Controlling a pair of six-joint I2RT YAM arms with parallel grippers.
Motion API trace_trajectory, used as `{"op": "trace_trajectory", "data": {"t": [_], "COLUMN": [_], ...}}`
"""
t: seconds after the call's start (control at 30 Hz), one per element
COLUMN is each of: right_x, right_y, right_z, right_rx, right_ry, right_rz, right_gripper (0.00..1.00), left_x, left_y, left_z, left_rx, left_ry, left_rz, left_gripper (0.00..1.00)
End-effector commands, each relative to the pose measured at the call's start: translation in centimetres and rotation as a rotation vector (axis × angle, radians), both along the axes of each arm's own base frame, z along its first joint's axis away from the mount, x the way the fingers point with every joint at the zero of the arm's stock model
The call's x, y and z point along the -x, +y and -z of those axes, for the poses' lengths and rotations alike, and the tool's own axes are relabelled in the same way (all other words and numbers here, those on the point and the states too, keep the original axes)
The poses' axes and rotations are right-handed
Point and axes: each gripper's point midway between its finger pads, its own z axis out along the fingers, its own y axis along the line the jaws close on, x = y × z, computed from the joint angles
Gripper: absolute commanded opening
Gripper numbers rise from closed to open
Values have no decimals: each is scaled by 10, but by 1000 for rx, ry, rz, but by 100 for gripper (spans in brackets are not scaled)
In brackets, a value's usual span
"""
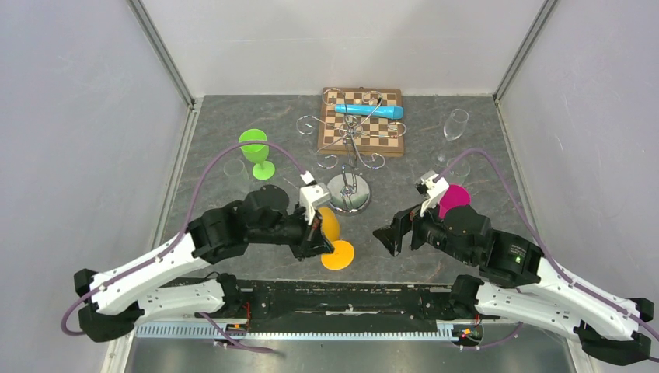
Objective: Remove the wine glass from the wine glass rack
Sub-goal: Place the wine glass at the center of the board.
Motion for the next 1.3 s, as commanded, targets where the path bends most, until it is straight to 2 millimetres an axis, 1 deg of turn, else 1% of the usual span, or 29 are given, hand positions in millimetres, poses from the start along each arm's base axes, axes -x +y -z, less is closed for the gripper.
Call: {"op": "trace_trajectory", "data": {"t": [0.0,0.13,0.2,0.43,0.57,0.67,0.8,0.87,1.0,1.13,1.27], "right_x": [7,9,9,18,26,32,37,42,47,50,50], "right_y": [8,10,10,20,29,35,42,45,50,54,56], "right_z": [1,9,11,19,24,25,20,20,26,30,35], "right_rx": [-71,-78,-88,-129,-154,-171,-195,-198,-190,-201,-202], "right_ry": [51,84,96,152,190,213,225,242,272,297,314], "right_rz": [-18,-11,-5,-40,-86,-125,-164,-195,-220,-238,-226], "right_gripper": [98,98,98,97,96,95,93,93,92,91,90], "left_x": [-8,8,12,26,35,37,38,39,38,36,35], "left_y": [-21,-41,-49,-64,-71,-74,-76,-76,-75,-75,-78], "left_z": [-10,-4,-1,-6,-2,1,4,5,2,4,4], "left_rx": [5,-19,-31,-12,4,12,22,34,69,57,56], "left_ry": [-179,-248,-289,-426,-509,-558,-614,-651,-695,-725,-754], "left_rz": [1,50,52,66,109,127,152,163,159,151,140], "left_gripper": [2,2,2,2,2,2,2,2,2,2,2]}}
